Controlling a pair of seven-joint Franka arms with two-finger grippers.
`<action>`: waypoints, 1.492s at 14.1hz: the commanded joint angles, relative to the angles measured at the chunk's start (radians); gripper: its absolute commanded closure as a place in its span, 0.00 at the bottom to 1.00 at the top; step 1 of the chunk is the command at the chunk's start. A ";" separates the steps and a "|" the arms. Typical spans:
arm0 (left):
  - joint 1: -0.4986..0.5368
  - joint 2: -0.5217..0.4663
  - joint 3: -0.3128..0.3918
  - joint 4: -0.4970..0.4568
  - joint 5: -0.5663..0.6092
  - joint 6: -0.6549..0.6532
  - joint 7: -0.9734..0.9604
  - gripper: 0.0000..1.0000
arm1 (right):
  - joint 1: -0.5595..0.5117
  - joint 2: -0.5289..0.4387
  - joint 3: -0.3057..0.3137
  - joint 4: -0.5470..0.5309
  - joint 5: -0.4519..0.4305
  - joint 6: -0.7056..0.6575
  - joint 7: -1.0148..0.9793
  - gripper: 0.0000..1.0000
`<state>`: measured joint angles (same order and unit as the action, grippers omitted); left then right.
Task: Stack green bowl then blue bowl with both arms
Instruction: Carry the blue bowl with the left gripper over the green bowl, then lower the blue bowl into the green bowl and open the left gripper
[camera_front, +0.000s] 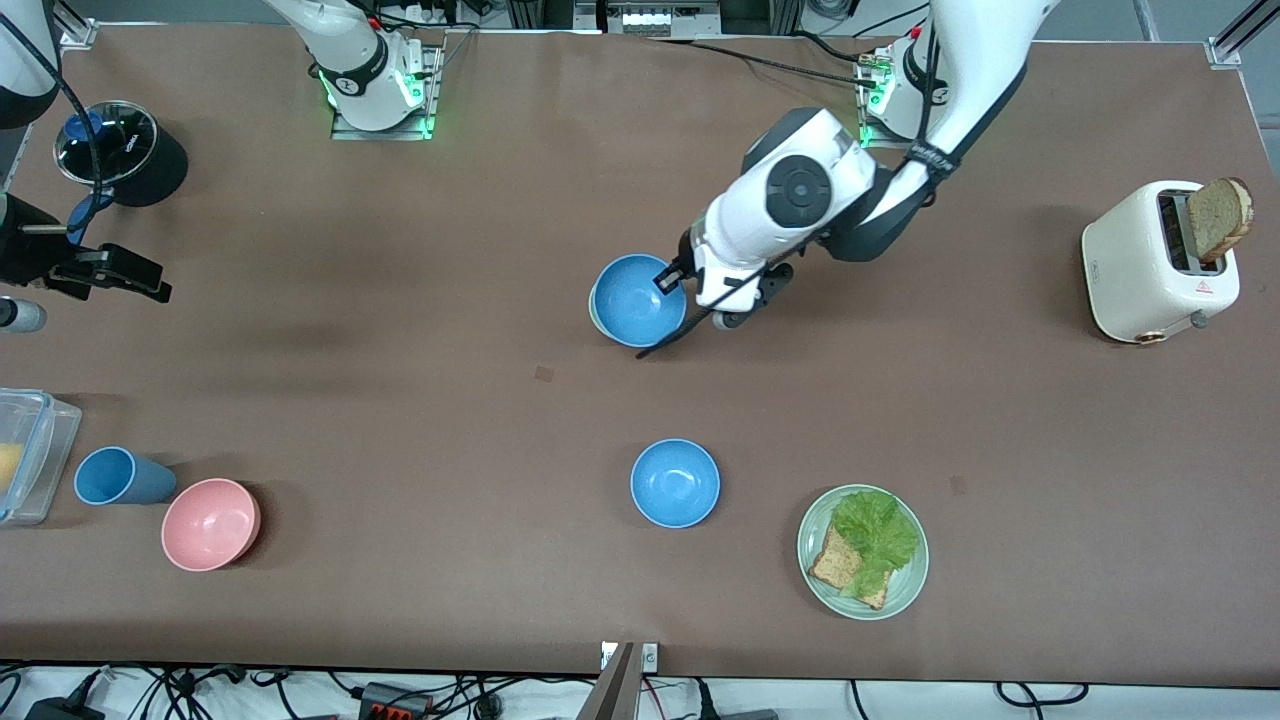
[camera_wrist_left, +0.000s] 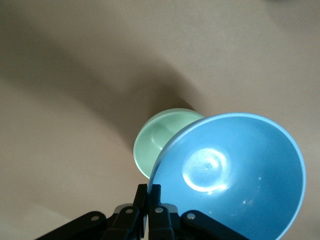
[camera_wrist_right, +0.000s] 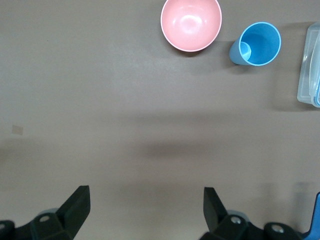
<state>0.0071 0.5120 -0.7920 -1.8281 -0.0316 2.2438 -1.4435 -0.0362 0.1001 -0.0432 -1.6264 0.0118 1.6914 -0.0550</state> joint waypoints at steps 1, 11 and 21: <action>-0.019 0.017 0.002 -0.035 0.048 0.078 -0.047 1.00 | 0.001 -0.022 0.005 -0.013 -0.016 -0.007 -0.002 0.00; -0.082 0.029 0.034 -0.112 0.052 0.192 -0.057 0.99 | -0.001 -0.020 0.005 -0.013 -0.016 -0.007 -0.002 0.00; -0.018 0.002 0.040 -0.112 0.052 0.169 -0.043 0.72 | -0.001 -0.019 0.005 -0.013 -0.016 -0.007 -0.002 0.00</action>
<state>-0.0409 0.5448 -0.7477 -1.9431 -0.0050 2.4456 -1.4786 -0.0361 0.0986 -0.0425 -1.6264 0.0111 1.6906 -0.0550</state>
